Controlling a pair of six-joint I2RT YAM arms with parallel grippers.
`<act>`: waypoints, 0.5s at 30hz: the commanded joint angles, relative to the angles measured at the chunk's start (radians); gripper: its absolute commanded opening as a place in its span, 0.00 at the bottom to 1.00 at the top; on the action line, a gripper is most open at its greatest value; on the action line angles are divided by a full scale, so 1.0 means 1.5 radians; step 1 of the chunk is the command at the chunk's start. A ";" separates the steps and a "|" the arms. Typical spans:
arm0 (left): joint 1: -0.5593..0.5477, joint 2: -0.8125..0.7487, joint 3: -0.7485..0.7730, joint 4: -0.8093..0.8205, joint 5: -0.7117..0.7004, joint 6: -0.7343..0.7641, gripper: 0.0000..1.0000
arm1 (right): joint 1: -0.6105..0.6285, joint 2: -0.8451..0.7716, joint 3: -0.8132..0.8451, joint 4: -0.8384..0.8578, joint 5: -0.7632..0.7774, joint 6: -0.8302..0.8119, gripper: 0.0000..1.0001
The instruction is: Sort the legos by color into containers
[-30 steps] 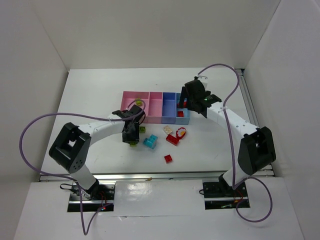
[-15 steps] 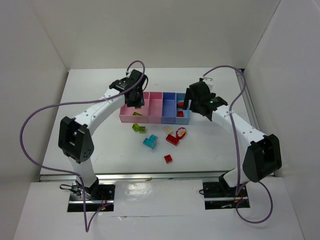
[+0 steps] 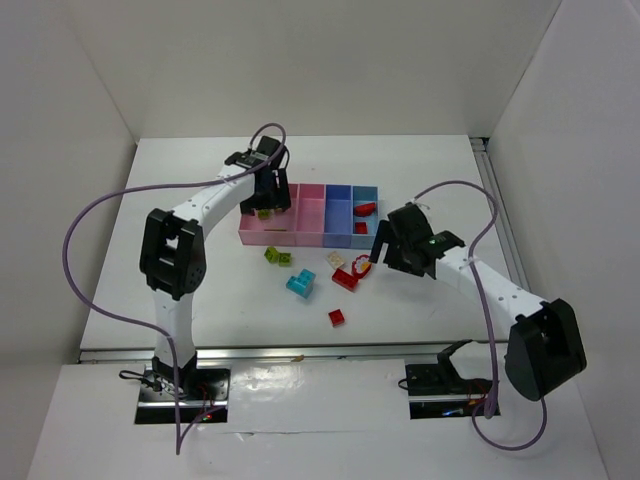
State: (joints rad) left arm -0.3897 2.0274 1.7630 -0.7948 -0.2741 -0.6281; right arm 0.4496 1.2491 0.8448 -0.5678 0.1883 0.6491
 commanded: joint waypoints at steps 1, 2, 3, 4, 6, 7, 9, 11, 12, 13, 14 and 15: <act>-0.021 -0.065 0.006 0.008 0.025 0.025 0.88 | 0.032 0.001 -0.025 0.068 -0.052 0.072 0.92; -0.028 -0.079 0.000 0.014 0.019 0.025 0.88 | 0.046 0.013 -0.025 0.091 -0.052 0.082 0.92; -0.036 -0.095 -0.006 0.014 0.019 0.025 0.88 | 0.052 0.019 -0.032 0.104 -0.052 0.090 0.92; -0.036 -0.123 -0.023 0.014 0.027 0.031 0.88 | 0.052 0.025 -0.039 0.117 -0.044 0.109 0.92; -0.036 -0.163 -0.051 0.014 0.046 0.031 0.88 | 0.059 0.047 -0.039 0.156 -0.044 0.129 0.92; -0.042 -0.163 -0.062 0.021 0.046 0.031 0.88 | 0.059 0.055 -0.039 0.170 -0.038 0.129 0.92; -0.042 -0.198 -0.080 0.021 0.058 0.031 0.88 | 0.072 0.083 -0.039 0.183 -0.027 0.137 0.92; -0.042 -0.223 -0.104 0.021 0.074 0.031 0.88 | 0.084 0.119 -0.019 0.183 0.016 0.145 0.92; -0.042 -0.231 -0.110 0.021 0.081 0.031 0.88 | 0.090 0.134 -0.011 0.170 0.025 0.151 0.92; -0.042 -0.237 -0.118 0.021 0.089 0.037 0.88 | 0.090 0.148 -0.003 0.163 0.046 0.158 0.92; -0.042 -0.237 -0.118 0.021 0.095 0.037 0.88 | 0.090 0.161 0.010 0.163 0.052 0.158 0.92; -0.049 -0.246 -0.118 0.021 0.095 0.037 0.88 | 0.097 0.183 0.011 0.163 0.052 0.158 0.92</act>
State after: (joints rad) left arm -0.4572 1.6817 1.6035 -0.7761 -0.1749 -0.6003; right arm 0.5747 1.4757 0.8120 -0.3573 0.1928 0.8490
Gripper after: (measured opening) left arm 0.882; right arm 0.919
